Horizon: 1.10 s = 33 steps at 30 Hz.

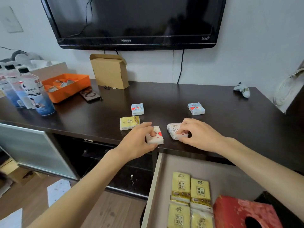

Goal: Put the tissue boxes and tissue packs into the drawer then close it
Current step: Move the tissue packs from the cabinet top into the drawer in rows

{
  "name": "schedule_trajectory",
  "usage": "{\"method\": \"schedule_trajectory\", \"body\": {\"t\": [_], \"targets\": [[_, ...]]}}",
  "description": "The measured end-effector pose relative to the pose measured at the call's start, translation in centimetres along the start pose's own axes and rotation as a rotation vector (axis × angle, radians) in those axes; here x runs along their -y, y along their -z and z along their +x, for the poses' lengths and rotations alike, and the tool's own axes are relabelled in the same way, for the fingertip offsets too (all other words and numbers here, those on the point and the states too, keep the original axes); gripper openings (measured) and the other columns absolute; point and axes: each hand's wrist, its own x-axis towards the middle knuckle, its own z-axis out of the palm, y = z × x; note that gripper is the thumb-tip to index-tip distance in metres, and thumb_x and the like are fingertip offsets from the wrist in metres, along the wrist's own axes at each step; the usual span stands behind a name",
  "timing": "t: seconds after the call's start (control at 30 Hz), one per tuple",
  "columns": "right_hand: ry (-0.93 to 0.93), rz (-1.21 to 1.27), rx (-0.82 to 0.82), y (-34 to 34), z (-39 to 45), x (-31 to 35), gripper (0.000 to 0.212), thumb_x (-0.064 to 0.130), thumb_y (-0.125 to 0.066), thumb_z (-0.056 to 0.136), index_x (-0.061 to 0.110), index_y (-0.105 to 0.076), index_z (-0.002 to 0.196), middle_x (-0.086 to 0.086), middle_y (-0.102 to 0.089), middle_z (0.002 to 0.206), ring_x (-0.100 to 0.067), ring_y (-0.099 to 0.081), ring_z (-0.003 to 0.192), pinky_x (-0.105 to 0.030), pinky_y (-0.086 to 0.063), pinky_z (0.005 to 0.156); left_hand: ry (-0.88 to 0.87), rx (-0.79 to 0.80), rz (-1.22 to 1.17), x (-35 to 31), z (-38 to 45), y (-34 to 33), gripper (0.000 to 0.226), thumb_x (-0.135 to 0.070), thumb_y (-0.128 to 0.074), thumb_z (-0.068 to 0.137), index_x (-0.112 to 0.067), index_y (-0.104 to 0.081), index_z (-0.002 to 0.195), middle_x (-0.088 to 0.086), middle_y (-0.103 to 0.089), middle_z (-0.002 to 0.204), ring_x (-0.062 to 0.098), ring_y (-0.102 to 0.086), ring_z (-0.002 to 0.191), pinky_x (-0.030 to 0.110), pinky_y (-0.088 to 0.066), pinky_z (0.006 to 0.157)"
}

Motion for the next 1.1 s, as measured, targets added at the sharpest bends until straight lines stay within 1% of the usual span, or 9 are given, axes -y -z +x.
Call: {"method": "schedule_trajectory", "body": {"t": [0.1, 0.17, 0.23, 0.3, 0.37, 0.57, 0.8, 1.0, 1.1], "targets": [[-0.006, 0.044, 0.01, 1.0, -1.5, -1.0, 0.007, 0.048, -0.074, 0.089, 0.044, -0.068, 0.087, 0.016, -0.056, 0.116, -0.01, -0.05, 0.116, -0.032, -0.045, 0.077, 0.007, 0.109, 0.04, -0.6, 1.3, 0.8, 0.029, -0.036, -0.081, 0.077, -0.034, -0.054, 0.087, -0.002, -0.06, 0.131, 0.017, -0.046, 0.126, 0.037, -0.045, 0.095], [-0.001, 0.051, 0.081, 1.4, -1.5, -1.4, 0.016, 0.044, -0.077, 0.085, 0.044, -0.061, 0.084, 0.014, -0.051, 0.142, -0.012, -0.039, 0.136, -0.033, -0.043, 0.089, 0.01, 0.168, 0.067, -1.0, 2.1, 1.1, 0.032, -0.037, -0.082, 0.076, -0.035, -0.051, 0.082, -0.003, -0.061, 0.123, 0.015, -0.045, 0.12, 0.036, -0.044, 0.088], [-0.022, 0.09, 0.137, 1.5, -1.2, -1.4, 0.019, 0.042, -0.078, 0.085, 0.039, -0.06, 0.086, 0.009, -0.048, 0.154, -0.015, -0.039, 0.142, -0.038, -0.041, 0.104, 0.01, 0.208, 0.082, -1.3, 2.7, 1.3, 0.032, -0.039, -0.082, 0.075, -0.035, -0.051, 0.08, -0.004, -0.063, 0.118, 0.016, -0.051, 0.114, 0.037, -0.046, 0.085], [-0.055, 0.146, 0.138, 1.4, -0.9, -1.4, 0.022, 0.043, -0.08, 0.084, 0.034, -0.06, 0.087, 0.009, -0.06, 0.137, -0.018, -0.056, 0.126, -0.04, -0.047, 0.1, 0.033, 0.24, 0.061, -1.6, 3.0, 1.4, 0.028, -0.041, -0.081, 0.076, -0.034, -0.054, 0.08, -0.004, -0.065, 0.116, 0.019, -0.059, 0.107, 0.042, -0.051, 0.085], [-0.086, 0.159, 0.098, 1.3, -1.1, -1.1, 0.028, 0.05, -0.081, 0.081, 0.032, -0.062, 0.09, 0.012, -0.062, 0.114, -0.016, -0.061, 0.106, -0.039, -0.052, 0.087, 0.053, 0.252, 0.057, -2.0, 3.0, 1.5, 0.027, -0.04, -0.08, 0.076, -0.034, -0.055, 0.083, -0.003, -0.065, 0.117, 0.019, -0.061, 0.102, 0.043, -0.053, 0.085], [-0.114, 0.13, -0.058, 2.0, -5.9, 0.9, 0.048, 0.074, -0.073, 0.07, 0.04, -0.054, 0.099, 0.022, -0.058, 0.102, -0.002, -0.055, 0.094, -0.031, -0.041, 0.066, -0.027, 0.174, -0.008, -4.7, -0.3, 1.5, 0.038, -0.038, -0.082, 0.075, -0.032, -0.061, 0.106, -0.009, -0.061, 0.116, 0.014, -0.059, 0.105, 0.04, -0.055, 0.086], [-0.147, 0.148, 0.06, 0.5, -17.1, 4.4, 0.057, 0.086, -0.064, 0.066, 0.047, -0.049, 0.105, 0.03, -0.055, 0.104, 0.005, -0.054, 0.099, -0.027, -0.047, 0.077, -0.147, 0.266, -0.154, -7.5, -9.4, -1.1, 0.053, -0.045, -0.085, 0.069, -0.042, -0.057, 0.114, -0.023, -0.054, 0.123, -0.002, -0.047, 0.118, 0.02, -0.045, 0.096], [-0.059, 0.028, 0.14, -1.9, -20.9, 6.4, 0.049, 0.081, -0.058, 0.078, 0.044, -0.049, 0.11, 0.029, -0.044, 0.103, 0.002, -0.043, 0.1, -0.018, -0.038, 0.077, -0.306, 0.332, -0.026, -7.5, -13.1, -4.3, 0.052, -0.053, -0.075, 0.073, -0.044, -0.053, 0.12, -0.027, -0.05, 0.134, -0.006, -0.04, 0.126, 0.022, -0.043, 0.103], [-0.043, -0.06, 0.156, -2.9, -20.8, 7.4, 0.048, 0.075, -0.056, 0.083, 0.039, -0.052, 0.114, 0.022, -0.05, 0.115, -0.005, -0.045, 0.108, -0.028, -0.038, 0.092, -0.372, 0.344, 0.029, -7.6, -13.3, -5.5, 0.05, -0.047, -0.076, 0.074, -0.035, -0.059, 0.12, -0.017, -0.055, 0.134, 0.002, -0.045, 0.124, 0.023, -0.043, 0.102]]}}
